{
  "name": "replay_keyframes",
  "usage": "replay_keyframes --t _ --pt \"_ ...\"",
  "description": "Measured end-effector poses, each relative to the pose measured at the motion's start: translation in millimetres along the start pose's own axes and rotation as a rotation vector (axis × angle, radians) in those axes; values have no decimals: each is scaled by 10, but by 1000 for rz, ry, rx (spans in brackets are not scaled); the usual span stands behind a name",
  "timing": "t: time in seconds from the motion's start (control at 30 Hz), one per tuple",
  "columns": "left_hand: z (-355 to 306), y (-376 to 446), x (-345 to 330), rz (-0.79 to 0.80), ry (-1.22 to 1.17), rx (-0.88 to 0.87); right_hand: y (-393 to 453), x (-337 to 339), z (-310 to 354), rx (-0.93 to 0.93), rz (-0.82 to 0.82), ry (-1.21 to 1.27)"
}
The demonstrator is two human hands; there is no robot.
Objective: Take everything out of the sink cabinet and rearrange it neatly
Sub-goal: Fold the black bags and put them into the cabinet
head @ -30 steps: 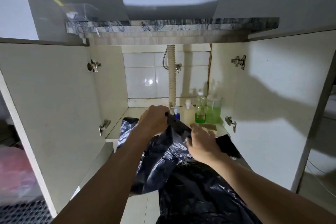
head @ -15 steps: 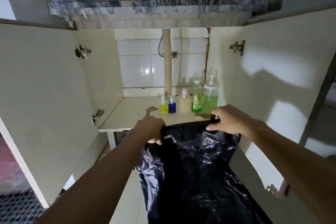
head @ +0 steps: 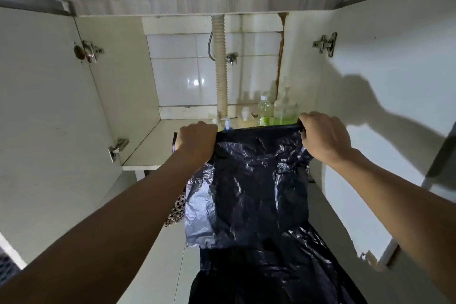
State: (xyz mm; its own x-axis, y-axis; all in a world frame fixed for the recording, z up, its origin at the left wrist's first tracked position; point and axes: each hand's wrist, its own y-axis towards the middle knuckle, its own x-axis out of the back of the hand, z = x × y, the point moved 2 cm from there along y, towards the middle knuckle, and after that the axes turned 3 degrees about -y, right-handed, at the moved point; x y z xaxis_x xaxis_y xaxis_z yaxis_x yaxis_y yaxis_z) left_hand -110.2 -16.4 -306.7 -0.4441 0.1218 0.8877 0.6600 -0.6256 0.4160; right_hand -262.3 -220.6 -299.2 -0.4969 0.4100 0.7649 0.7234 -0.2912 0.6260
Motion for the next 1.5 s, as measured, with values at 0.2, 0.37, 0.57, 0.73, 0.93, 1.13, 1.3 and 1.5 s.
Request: replay_keyframes --t 0.2,0.37,0.57,0.73,0.93,1.13,1.3,1.5 --pt "83 -376 58 353 18 -164 -370 80 -60 7 143 126" --pt "-71 -910 -67 636 107 -260 -953 -246 -110 54 645 -2" --pt "-401 -1614 -857 926 14 -281 -1724 -628 63 159 797 -151" --pt "-746 -2163 -1277 1089 -104 -216 -2379 -1093 137 95 928 -187" --pt "-898 -2568 -1604 1299 -79 -142 -2987 -1289 226 -40 1438 -46" --pt "-740 -2452 -1573 1492 -220 81 -2836 -1355 94 -530 1461 463" --pt "-441 -2335 -1870 1075 -534 458 -2787 -1541 -211 -583 1157 380" --pt "-528 -3044 -2125 1195 -1128 1119 -3509 -1772 -451 -1078 1196 595"
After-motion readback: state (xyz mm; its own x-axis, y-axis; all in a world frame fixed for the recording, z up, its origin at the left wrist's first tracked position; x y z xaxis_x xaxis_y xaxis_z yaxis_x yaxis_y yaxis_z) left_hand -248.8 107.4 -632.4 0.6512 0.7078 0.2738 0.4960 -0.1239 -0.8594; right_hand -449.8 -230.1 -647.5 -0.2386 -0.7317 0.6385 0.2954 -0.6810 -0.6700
